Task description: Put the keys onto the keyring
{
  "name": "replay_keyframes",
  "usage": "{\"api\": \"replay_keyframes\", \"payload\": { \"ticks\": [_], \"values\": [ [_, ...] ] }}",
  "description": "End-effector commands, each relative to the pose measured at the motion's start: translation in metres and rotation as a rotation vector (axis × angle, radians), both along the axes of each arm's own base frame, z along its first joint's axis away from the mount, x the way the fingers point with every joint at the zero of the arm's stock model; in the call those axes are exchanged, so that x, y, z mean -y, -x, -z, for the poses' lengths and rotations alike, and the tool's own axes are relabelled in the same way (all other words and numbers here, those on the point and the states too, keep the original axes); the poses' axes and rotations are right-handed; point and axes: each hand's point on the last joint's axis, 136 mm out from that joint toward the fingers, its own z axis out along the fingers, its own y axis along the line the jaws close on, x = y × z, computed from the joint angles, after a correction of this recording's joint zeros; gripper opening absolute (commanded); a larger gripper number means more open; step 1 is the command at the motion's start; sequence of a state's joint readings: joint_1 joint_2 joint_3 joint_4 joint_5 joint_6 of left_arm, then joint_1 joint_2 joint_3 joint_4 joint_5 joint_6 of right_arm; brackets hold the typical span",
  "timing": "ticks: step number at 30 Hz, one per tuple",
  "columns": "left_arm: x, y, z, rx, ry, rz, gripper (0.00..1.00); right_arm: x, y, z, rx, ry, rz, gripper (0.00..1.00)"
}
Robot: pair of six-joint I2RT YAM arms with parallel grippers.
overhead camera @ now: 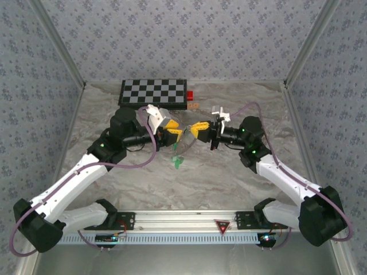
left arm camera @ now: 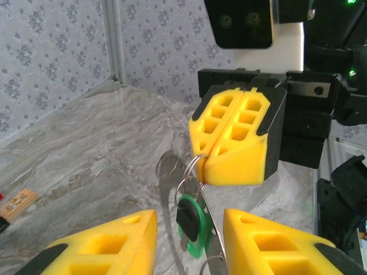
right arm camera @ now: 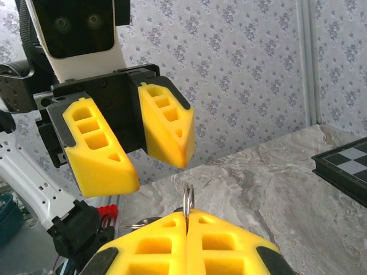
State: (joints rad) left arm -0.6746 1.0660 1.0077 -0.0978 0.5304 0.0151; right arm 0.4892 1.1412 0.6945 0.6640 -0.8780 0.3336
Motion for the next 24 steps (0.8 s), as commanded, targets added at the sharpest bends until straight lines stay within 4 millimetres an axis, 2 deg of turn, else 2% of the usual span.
{"api": "replay_keyframes", "payload": {
  "ticks": [1,8,21,24],
  "values": [
    [0.007,0.004,-0.017,0.023,0.054,0.056,0.38,-0.002,0.010,-0.023,0.063,-0.043,-0.043,0.00],
    [0.015,0.004,-0.015,0.002,0.056,0.097,0.38,-0.007,0.015,-0.024,0.068,-0.036,-0.069,0.00],
    [0.021,0.009,-0.012,-0.019,0.058,0.151,0.21,-0.008,0.018,-0.025,0.075,-0.035,-0.076,0.00],
    [0.020,0.005,-0.010,-0.023,0.048,0.129,0.24,-0.008,0.019,-0.025,0.075,-0.034,-0.078,0.00]
  ]
}}
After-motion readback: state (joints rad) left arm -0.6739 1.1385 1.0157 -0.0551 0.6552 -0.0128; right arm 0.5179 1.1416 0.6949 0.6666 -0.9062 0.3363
